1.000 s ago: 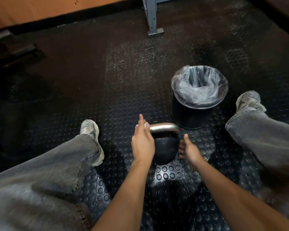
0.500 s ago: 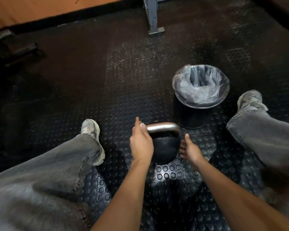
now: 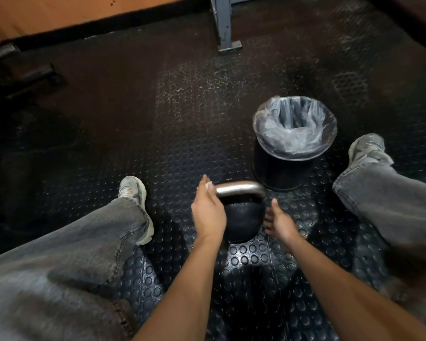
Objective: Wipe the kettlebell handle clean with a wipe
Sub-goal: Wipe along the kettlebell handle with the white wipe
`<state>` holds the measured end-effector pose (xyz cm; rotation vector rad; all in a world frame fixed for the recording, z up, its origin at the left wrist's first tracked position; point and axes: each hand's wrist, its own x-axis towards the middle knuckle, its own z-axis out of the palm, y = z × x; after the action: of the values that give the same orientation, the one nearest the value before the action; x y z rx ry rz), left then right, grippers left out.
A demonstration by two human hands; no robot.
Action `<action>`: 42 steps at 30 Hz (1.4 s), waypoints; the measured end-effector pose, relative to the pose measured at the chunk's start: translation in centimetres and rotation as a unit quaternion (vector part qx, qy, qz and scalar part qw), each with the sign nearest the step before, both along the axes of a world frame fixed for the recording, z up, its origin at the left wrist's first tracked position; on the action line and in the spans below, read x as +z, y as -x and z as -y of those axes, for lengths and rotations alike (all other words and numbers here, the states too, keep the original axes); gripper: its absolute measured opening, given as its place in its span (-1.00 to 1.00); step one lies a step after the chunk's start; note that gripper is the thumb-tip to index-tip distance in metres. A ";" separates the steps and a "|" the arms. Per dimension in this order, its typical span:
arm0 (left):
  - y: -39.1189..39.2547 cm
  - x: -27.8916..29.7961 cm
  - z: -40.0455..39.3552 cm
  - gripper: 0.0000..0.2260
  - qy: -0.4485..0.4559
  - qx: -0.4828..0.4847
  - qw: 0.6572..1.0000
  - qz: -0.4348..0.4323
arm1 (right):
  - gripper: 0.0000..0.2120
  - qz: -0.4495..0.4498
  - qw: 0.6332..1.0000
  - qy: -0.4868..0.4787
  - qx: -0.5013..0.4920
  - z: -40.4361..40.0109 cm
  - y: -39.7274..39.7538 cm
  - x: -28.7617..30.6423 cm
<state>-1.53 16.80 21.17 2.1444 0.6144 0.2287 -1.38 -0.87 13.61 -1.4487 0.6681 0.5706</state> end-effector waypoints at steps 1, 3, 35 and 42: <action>-0.6 0.2 0.3 -0.62 -0.029 -0.040 0.999 -0.005 | -0.36 -0.001 1.000 -0.001 0.001 0.0 0.0 -0.2; -0.9 0.6 1.5 -0.62 -0.090 -0.153 0.984 -0.013 | -0.33 -0.003 1.000 0.001 -0.001 0.1 -0.1 -0.5; -0.4 0.1 1.5 -0.62 -0.061 -0.120 0.991 -0.014 | -0.33 -0.013 1.000 0.021 0.020 0.1 0.2 0.2; 2.5 -1.0 2.2 -0.58 -0.032 -0.157 0.987 0.017 | -0.32 -0.022 0.999 0.024 0.019 0.2 0.0 0.1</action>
<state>-4.00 14.57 20.21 2.2579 0.2453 0.1130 -1.37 -1.09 13.67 -1.5003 0.6947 0.6205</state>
